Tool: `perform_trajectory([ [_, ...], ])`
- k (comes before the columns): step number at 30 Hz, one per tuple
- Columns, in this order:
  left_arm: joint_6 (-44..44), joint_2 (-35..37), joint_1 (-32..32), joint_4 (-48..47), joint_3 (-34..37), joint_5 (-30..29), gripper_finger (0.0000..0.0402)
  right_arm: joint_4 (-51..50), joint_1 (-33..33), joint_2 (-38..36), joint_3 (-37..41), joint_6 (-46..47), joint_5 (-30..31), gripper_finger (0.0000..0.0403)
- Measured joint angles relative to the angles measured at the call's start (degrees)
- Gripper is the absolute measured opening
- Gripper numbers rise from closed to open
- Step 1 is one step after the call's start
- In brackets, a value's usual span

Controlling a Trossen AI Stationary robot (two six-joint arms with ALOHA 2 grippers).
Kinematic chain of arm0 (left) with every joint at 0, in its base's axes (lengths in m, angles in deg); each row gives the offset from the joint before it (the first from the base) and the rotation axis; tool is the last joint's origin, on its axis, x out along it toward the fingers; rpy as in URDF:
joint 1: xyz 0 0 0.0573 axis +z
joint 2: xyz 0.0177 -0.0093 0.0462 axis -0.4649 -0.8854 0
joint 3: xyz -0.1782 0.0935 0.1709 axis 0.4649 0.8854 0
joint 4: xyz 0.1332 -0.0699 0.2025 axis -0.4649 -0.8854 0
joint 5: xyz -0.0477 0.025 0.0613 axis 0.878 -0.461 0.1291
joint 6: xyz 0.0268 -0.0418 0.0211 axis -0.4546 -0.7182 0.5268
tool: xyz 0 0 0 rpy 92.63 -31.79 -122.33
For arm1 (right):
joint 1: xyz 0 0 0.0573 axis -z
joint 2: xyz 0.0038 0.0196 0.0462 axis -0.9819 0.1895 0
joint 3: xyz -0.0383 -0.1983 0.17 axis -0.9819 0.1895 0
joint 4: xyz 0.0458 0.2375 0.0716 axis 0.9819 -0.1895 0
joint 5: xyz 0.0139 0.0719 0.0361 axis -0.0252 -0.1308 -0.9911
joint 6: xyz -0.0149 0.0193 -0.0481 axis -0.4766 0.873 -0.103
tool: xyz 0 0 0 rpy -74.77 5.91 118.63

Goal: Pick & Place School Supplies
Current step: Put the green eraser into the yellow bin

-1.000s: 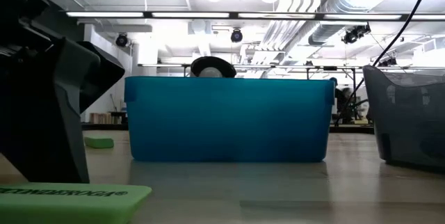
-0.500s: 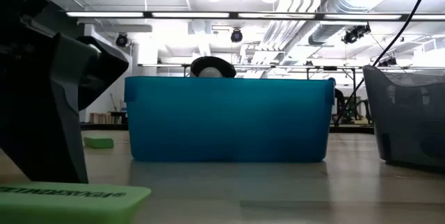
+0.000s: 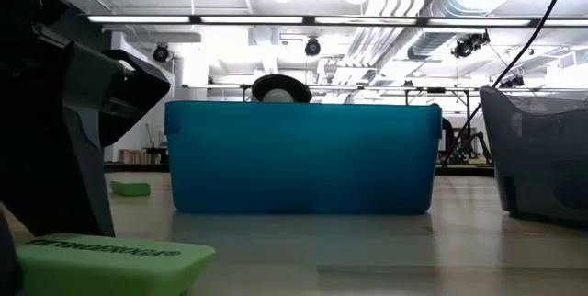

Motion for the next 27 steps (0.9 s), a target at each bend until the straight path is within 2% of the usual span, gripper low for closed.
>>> perform_trajectory([
  [17, 0.7, 0.4, -0.3, 1.2, 0.0, 0.4, 0.0091, 0.0, 0.0, 0.0, 0.0, 0.0, 0.0, 0.019],
  [27, 3.9, 5.9, -0.2, 1.8, 0.2, 0.4, 0.009, 0.0, 0.0, 0.0, 0.0, 0.0, 0.0, 0.019],
])
